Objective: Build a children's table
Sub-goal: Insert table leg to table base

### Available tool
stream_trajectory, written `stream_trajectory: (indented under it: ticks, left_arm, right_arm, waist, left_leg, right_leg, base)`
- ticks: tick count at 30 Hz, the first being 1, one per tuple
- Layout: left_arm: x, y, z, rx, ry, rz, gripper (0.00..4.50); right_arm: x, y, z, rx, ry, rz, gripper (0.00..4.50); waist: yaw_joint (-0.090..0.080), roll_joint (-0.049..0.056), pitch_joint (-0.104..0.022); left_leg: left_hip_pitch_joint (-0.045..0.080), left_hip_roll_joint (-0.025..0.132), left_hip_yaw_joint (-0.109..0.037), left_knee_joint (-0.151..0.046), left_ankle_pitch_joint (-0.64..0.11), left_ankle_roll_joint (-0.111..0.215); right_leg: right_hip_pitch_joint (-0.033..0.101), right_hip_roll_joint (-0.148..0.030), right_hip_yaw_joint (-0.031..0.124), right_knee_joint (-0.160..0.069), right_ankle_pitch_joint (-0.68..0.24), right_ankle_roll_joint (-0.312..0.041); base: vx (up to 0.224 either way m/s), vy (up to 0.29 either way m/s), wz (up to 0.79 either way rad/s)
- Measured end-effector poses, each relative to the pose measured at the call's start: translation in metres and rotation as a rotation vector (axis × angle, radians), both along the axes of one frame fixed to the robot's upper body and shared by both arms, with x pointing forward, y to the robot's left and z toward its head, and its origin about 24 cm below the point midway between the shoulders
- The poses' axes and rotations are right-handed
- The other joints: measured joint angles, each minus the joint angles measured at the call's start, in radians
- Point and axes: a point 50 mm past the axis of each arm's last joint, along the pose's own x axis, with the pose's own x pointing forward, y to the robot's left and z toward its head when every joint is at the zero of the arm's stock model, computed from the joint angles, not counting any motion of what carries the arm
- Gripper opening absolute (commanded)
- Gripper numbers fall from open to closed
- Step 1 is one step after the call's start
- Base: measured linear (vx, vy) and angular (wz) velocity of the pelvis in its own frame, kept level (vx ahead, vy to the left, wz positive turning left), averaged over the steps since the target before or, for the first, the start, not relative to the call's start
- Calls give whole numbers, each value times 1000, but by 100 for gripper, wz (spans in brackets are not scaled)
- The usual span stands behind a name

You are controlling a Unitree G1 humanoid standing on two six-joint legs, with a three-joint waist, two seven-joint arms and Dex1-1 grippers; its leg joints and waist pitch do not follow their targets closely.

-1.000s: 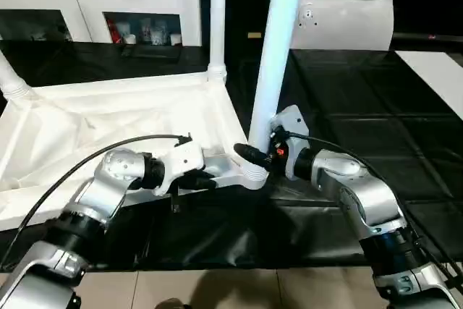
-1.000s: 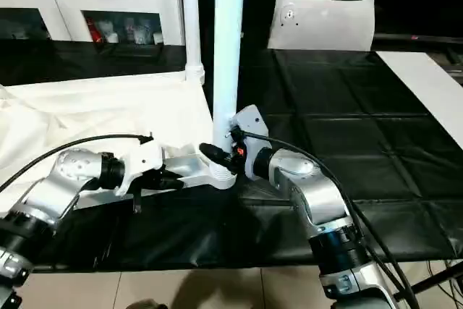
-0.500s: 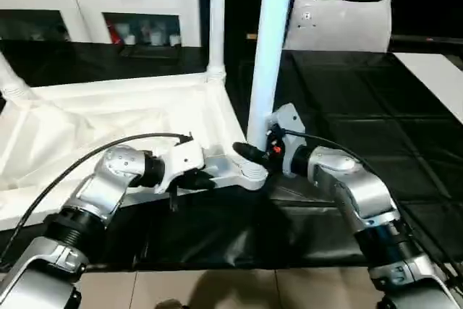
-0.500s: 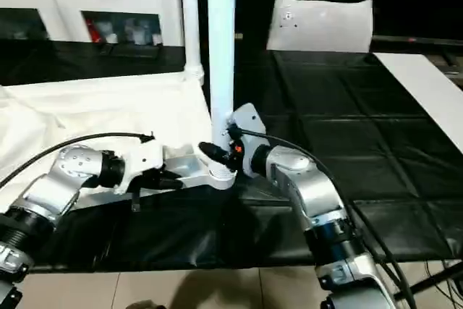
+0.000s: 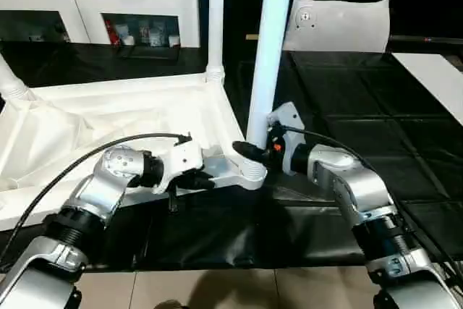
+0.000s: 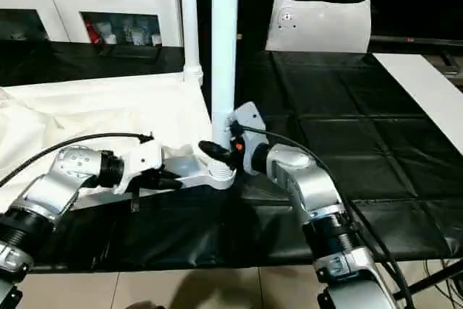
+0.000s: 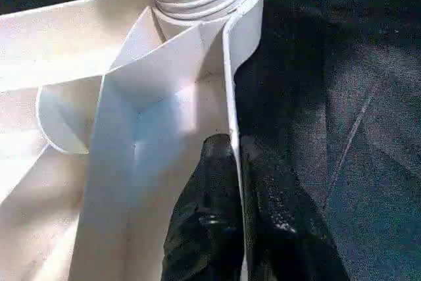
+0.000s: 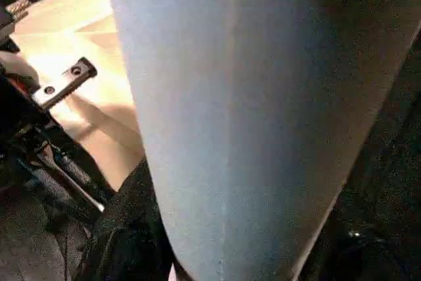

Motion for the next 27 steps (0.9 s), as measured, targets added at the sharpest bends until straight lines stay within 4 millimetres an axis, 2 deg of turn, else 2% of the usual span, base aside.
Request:
stream_trajectory:
  ticks: [10,15,18,20,24,27]
  left_arm:
    - [0,-2,0,-22,9,3,0]
    - [-1,-2,-2,-39,30,20,0]
    - [-1,-3,-4,-47,36,29,0]
    - [-1,-5,-6,-58,40,37,0]
    - [-1,-7,-7,-64,42,34,0]
    - [-1,-8,-7,-63,38,25,0]
  right_arm:
    - [-3,-12,-13,200,96,-96,191]
    - [-10,-16,-22,268,83,-140,191]
    - [-15,-18,-25,283,50,-167,191]
    - [-21,-21,-27,296,21,-188,191]
    - [-28,-24,-28,288,-29,-197,191]
    - [-32,-22,-25,217,-96,-156,190]
  waist:
    - [5,3,-1]
    - [9,13,-5]
    - [12,24,-6]
    - [17,35,-6]
    - [25,41,-6]
    - [30,42,-6]
  left_leg:
    - [0,-1,1,-5,0,0]
    - [1,-1,1,-10,0,0]
    - [2,-1,1,-11,0,0]
    - [3,-2,1,-12,0,0]
    - [2,-4,1,-16,0,0]
    - [2,-4,1,-18,0,0]
  right_leg:
    - [1,0,0,-5,1,-2]
    - [2,-1,-1,-10,4,-7]
    - [2,-1,-1,-13,4,-7]
    - [2,-1,-1,-15,1,-2]
    - [3,-2,-1,-15,1,-1]
    - [3,-2,-1,-15,0,0]
  base:
    - [0,0,0]
    - [0,0,0]
    - [0,0,0]
    - [0,0,0]
    - [0,0,0]
    - [0,0,0]
